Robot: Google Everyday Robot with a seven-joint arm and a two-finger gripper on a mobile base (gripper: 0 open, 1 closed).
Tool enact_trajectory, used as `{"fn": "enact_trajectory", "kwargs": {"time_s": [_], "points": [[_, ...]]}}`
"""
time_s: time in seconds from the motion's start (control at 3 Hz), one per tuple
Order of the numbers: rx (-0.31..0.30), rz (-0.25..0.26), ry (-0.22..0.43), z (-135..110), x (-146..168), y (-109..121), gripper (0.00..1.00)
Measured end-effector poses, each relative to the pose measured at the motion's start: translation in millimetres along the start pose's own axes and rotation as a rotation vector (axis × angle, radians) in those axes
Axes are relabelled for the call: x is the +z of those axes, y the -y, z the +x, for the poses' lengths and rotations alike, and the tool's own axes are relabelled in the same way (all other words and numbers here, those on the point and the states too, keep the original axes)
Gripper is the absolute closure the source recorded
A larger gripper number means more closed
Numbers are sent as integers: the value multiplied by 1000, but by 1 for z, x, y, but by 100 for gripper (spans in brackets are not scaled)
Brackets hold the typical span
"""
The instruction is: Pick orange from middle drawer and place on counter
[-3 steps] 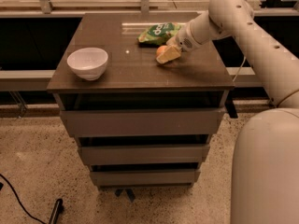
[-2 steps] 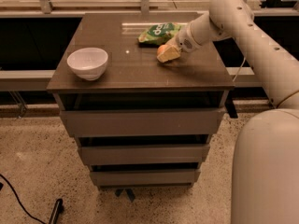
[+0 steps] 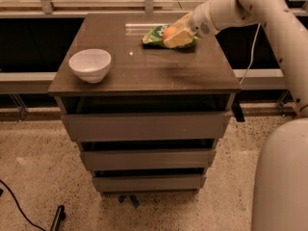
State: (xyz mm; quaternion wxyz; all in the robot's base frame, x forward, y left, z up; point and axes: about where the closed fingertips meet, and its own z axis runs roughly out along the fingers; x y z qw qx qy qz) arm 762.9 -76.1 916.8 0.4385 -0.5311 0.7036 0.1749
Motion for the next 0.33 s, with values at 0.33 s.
{"fn": "enact_trajectory", "kwargs": {"time_s": [0.33], "points": [[-162,-52,124,-61,-47,-25,100]]}}
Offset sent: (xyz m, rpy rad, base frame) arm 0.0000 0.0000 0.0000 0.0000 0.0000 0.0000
